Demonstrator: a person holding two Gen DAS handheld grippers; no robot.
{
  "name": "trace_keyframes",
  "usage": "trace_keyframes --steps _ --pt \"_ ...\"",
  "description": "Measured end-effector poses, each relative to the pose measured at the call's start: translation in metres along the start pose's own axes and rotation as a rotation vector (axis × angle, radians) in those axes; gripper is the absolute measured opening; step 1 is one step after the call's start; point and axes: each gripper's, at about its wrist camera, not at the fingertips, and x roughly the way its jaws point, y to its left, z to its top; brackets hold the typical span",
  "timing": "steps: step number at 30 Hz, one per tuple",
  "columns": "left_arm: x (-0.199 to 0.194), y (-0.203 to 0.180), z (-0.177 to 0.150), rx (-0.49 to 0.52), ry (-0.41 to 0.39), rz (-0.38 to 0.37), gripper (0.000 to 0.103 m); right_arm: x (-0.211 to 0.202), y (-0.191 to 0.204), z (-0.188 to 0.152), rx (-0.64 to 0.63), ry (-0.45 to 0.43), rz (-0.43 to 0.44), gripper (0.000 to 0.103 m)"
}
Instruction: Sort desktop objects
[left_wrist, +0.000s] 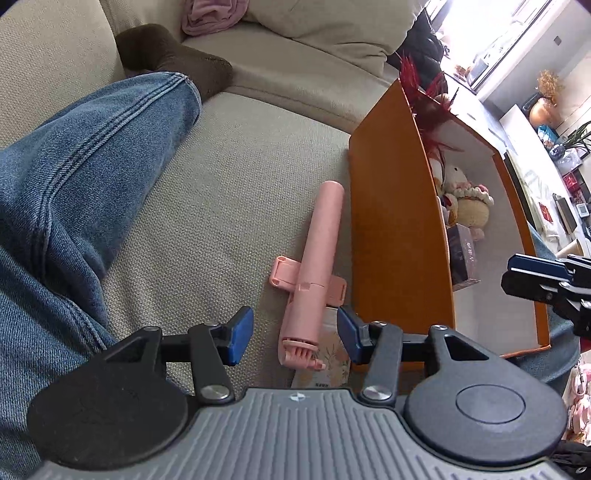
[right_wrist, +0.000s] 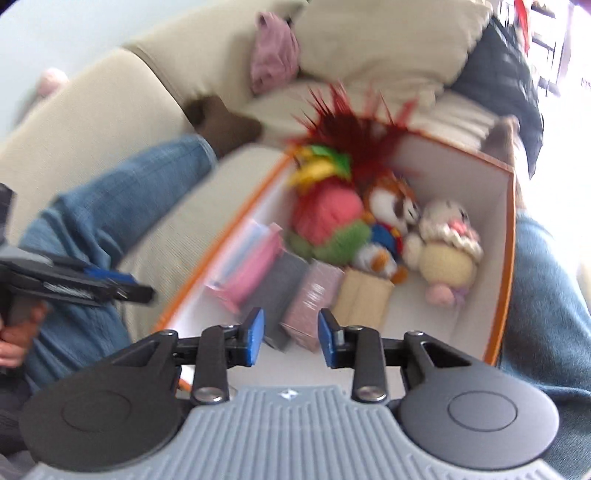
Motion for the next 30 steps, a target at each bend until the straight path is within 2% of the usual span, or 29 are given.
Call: trace_keyframes --steps 3,6,8,11,14,18,22,25,29,30 --pt "-0.013 0.001 -0.007 0.016 -0.021 0.003 0.058 0.006 0.042 0.003 -0.060 -0.044 0.075 0.035" --pt "-0.016 0.003 -0.019 0.041 0.002 0.000 0.058 0.008 0.070 -0.002 -0.101 0.001 0.130 0.035" --pt "-0.013 0.004 -0.026 0.044 0.026 -0.006 0.058 0.021 0.078 -0.013 -0.095 0.061 0.149 0.035" --pt "-0.008 0.005 -0.036 0.047 0.061 -0.016 0.058 0.049 0.076 -0.030 -0.042 0.179 0.134 0.035" --pt "-0.002 0.001 -0.047 0.074 0.093 -0.033 0.058 0.082 0.068 -0.042 0.029 0.262 0.107 0.035" --pt "0.006 0.001 -0.053 0.077 0.120 -0.015 0.058 0.107 0.068 -0.044 0.093 0.292 0.131 0.035" --pt "0.002 0.003 -0.052 0.076 0.093 0.001 0.058 0.129 0.074 -0.049 0.099 0.295 0.054 0.035" --pt "0.002 0.002 -0.049 0.079 0.089 0.018 0.058 0.149 0.070 -0.054 0.159 0.334 0.093 0.035" --pt "0.004 0.005 -0.047 0.067 0.093 0.022 0.058 0.158 0.071 -0.054 0.180 0.330 0.117 0.035" --pt "0.005 0.006 -0.047 0.064 0.096 0.022 0.058 0.160 0.071 -0.054 0.187 0.330 0.120 0.032"
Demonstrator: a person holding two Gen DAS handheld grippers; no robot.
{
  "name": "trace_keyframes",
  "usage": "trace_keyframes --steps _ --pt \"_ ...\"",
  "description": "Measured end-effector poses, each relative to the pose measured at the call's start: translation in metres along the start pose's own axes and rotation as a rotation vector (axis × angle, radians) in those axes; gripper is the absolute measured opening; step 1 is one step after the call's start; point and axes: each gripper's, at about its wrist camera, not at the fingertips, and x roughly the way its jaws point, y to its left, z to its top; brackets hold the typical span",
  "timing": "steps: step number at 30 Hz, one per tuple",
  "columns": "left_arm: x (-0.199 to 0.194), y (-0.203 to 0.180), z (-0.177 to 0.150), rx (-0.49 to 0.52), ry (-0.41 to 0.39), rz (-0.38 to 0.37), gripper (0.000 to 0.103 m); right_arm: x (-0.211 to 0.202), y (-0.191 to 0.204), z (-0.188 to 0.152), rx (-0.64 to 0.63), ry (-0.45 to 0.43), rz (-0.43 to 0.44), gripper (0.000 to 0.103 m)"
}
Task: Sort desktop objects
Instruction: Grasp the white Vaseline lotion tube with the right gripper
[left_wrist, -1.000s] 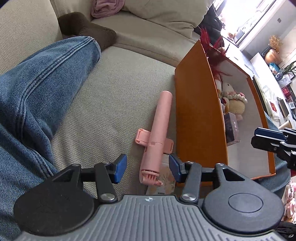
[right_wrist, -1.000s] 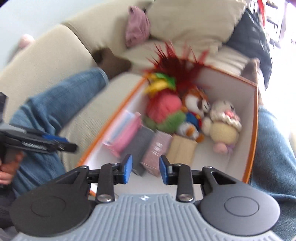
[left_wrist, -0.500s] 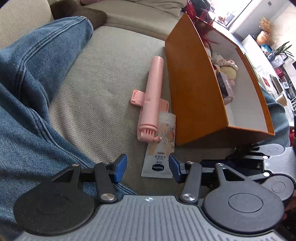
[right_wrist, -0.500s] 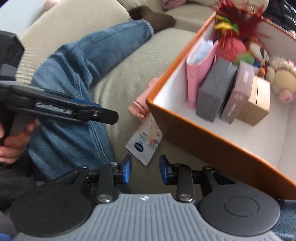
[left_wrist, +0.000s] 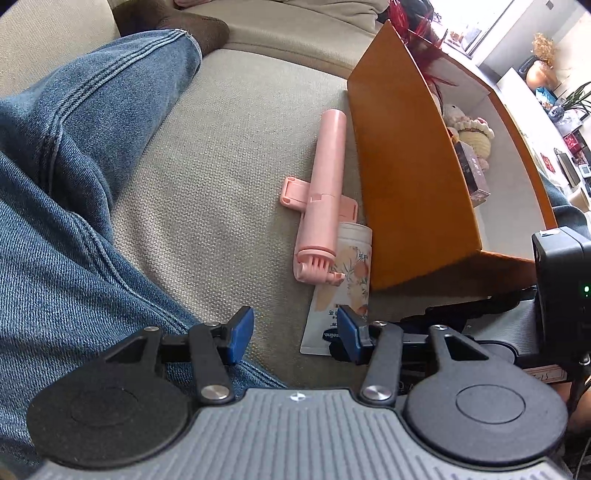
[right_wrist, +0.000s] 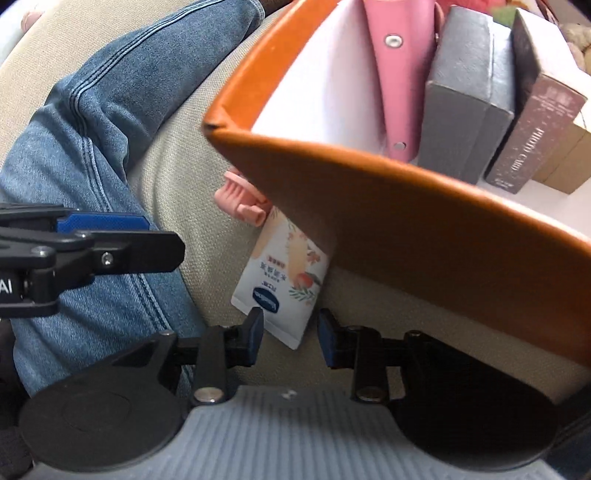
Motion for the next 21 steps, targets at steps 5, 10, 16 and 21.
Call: trace_keyframes --steps 5,10,16,21 --pt "0.000 0.002 0.001 -0.007 -0.005 0.000 0.058 -0.004 0.000 -0.003 0.020 -0.020 0.028 0.016" --pt "-0.012 0.007 0.002 -0.018 -0.044 0.010 0.058 -0.027 0.024 -0.012 -0.080 -0.095 0.020 0.012" --pt "-0.033 0.011 0.002 -0.038 -0.115 0.015 0.058 -0.058 0.055 -0.026 -0.255 -0.202 -0.106 0.007" --pt "-0.041 0.015 0.002 -0.051 -0.144 0.018 0.058 -0.084 0.079 -0.032 -0.424 -0.342 -0.219 0.004"
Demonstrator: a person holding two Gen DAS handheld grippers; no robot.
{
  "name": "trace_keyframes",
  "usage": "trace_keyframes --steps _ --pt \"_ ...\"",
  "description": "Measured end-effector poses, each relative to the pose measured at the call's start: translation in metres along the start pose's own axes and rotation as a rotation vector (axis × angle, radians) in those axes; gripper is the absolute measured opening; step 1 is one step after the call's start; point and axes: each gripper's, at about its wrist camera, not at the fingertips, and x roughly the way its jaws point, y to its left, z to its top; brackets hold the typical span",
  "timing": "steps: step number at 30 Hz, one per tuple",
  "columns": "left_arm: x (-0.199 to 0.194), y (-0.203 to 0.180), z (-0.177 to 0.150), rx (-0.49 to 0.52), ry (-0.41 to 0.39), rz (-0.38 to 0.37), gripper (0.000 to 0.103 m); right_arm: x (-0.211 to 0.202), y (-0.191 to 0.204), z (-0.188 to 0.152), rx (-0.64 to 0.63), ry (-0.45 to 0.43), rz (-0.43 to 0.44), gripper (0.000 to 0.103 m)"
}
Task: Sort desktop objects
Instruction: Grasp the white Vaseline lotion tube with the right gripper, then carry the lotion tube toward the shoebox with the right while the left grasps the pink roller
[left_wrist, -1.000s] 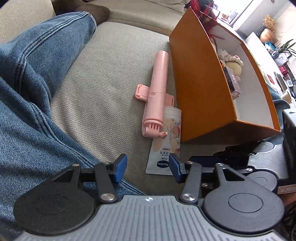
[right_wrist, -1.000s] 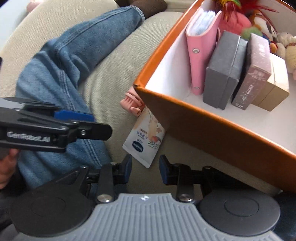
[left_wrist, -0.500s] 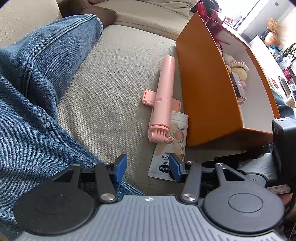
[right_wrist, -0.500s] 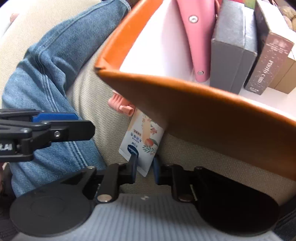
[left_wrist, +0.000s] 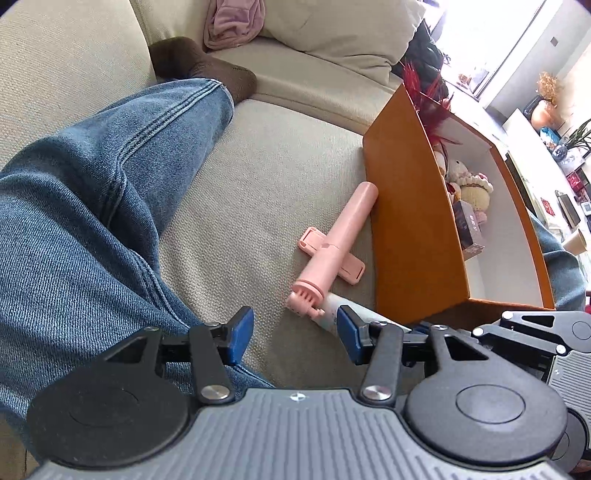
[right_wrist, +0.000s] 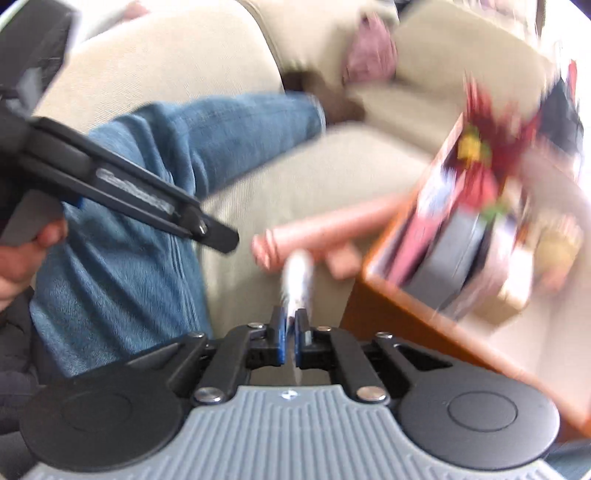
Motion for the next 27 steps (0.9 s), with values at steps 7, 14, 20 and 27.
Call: trace_keyframes --steps 7,14,20,27 --pt "-0.003 0.006 0.000 -0.010 -0.008 -0.006 0.058 0.010 0.001 0.023 -0.023 -0.034 -0.026 0.004" --pt "-0.004 0.012 0.002 -0.033 -0.019 -0.012 0.058 0.017 -0.008 0.054 -0.007 -0.065 -0.043 0.003" --pt "-0.001 0.021 0.003 -0.059 -0.014 -0.013 0.058 0.033 -0.013 0.045 0.010 -0.017 -0.034 0.004" --pt "0.007 0.020 0.004 -0.049 0.007 -0.025 0.058 0.030 -0.008 0.035 -0.001 -0.047 -0.018 0.005"
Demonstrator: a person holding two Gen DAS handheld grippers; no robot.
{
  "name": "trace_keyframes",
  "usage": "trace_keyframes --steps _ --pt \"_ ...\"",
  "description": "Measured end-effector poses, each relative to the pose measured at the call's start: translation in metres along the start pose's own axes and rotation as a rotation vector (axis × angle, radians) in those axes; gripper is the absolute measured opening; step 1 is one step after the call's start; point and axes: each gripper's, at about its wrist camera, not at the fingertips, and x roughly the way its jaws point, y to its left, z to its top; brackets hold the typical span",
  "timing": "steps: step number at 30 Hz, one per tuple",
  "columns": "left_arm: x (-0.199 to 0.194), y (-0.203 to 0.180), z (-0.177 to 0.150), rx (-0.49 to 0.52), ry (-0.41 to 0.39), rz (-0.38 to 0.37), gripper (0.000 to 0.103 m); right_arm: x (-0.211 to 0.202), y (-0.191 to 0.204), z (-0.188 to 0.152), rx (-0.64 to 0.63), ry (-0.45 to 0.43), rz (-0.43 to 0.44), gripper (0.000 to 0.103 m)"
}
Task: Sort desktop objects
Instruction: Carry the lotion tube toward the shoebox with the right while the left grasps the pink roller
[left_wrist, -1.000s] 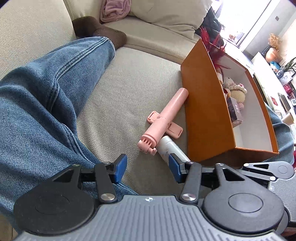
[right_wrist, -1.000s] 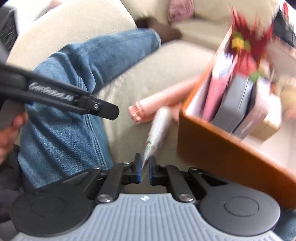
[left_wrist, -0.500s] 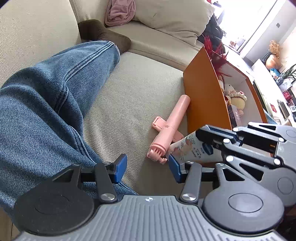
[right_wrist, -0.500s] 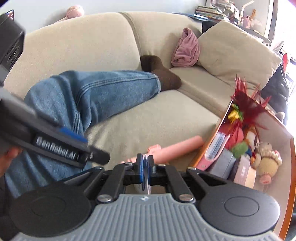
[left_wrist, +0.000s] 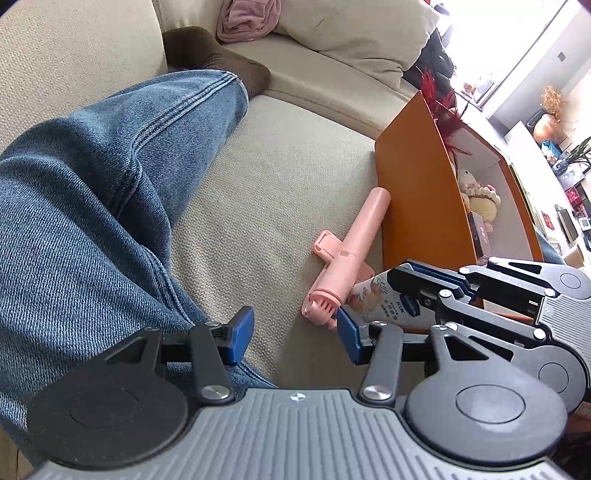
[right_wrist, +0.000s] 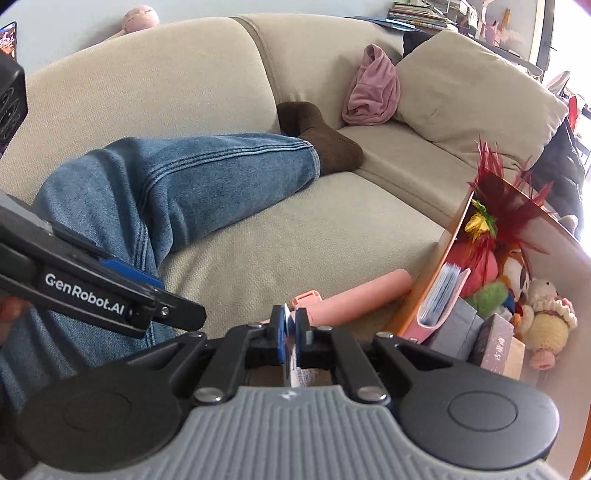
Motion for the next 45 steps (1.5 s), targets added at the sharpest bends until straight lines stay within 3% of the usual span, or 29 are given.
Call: trace_keyframes --steps 2,10,18,25,35,39,45 --pt "0.001 0.000 0.000 0.001 0.001 -0.002 0.058 0.001 0.000 -0.003 0.007 0.014 -0.002 0.010" --pt "0.009 -0.008 0.000 0.037 0.009 0.001 0.058 -0.011 0.001 -0.012 -0.003 -0.016 -0.005 0.007" --pt "0.018 -0.030 0.020 0.111 -0.017 0.004 0.058 -0.076 -0.035 0.013 0.100 -0.182 0.040 0.006" --pt "0.051 -0.037 0.048 0.147 0.047 -0.018 0.058 -0.121 -0.077 0.022 0.178 -0.295 -0.097 0.006" --pt "0.088 -0.001 0.072 -0.008 0.126 -0.073 0.062 -0.132 -0.142 0.007 0.291 -0.261 -0.295 0.006" --pt "0.105 0.001 0.074 -0.038 0.161 -0.109 0.064 -0.123 -0.157 0.000 0.337 -0.242 -0.292 0.006" --pt "0.117 0.012 0.074 -0.092 0.152 -0.102 0.063 -0.110 -0.165 -0.003 0.353 -0.223 -0.266 0.006"
